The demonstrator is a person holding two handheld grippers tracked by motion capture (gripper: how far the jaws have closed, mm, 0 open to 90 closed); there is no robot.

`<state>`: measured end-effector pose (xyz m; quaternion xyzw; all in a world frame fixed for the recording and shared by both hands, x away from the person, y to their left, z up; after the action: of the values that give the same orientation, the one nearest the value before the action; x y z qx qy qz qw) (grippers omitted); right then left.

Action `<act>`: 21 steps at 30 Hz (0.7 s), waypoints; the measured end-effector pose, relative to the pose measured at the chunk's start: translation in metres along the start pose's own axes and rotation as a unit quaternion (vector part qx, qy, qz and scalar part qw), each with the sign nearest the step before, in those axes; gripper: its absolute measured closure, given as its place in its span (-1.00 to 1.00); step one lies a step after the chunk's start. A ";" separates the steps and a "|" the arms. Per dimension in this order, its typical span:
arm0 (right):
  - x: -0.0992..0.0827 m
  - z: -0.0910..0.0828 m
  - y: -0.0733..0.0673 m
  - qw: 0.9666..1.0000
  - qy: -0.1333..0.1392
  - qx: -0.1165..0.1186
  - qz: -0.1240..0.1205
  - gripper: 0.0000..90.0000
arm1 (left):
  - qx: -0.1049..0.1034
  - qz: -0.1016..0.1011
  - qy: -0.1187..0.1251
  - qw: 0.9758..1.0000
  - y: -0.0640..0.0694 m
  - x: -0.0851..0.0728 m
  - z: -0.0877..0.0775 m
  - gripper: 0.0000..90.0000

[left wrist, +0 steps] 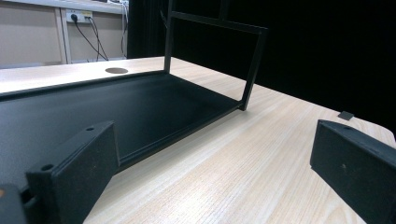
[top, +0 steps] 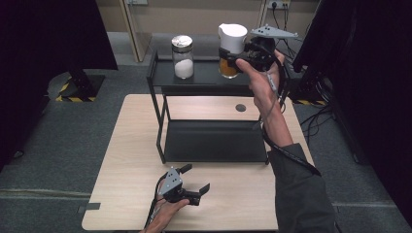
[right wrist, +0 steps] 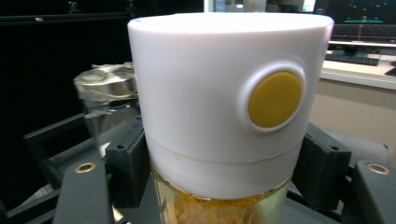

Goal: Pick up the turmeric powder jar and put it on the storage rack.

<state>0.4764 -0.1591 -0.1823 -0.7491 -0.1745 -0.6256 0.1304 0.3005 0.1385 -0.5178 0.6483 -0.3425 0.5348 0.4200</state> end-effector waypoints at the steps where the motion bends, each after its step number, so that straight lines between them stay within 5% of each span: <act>1: 0.000 0.002 0.000 1.000 -0.001 -0.003 -0.001 -0.31 | 0.000 0.000 0.000 1.000 0.000 0.000 0.000 -0.99; 21: -0.010 0.022 -0.006 1.000 -0.005 -0.024 0.002 -0.31 | -0.001 -0.002 0.003 1.000 0.001 0.000 0.000 -0.99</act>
<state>0.4915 -0.1459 -0.1964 -0.7557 -0.1586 -0.6254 0.1128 0.2999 0.1383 -0.5176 0.6468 -0.3406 0.5358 0.4226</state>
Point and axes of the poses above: each handheld gripper's, and its own axes: z roughly forward along the jaws, x roughly out of its top, y roughly to its right, the point moved 10 cm from there along z, roughly forward along the jaws, and after that the axes turned 15 degrees about -x, right-handed, at the moved point
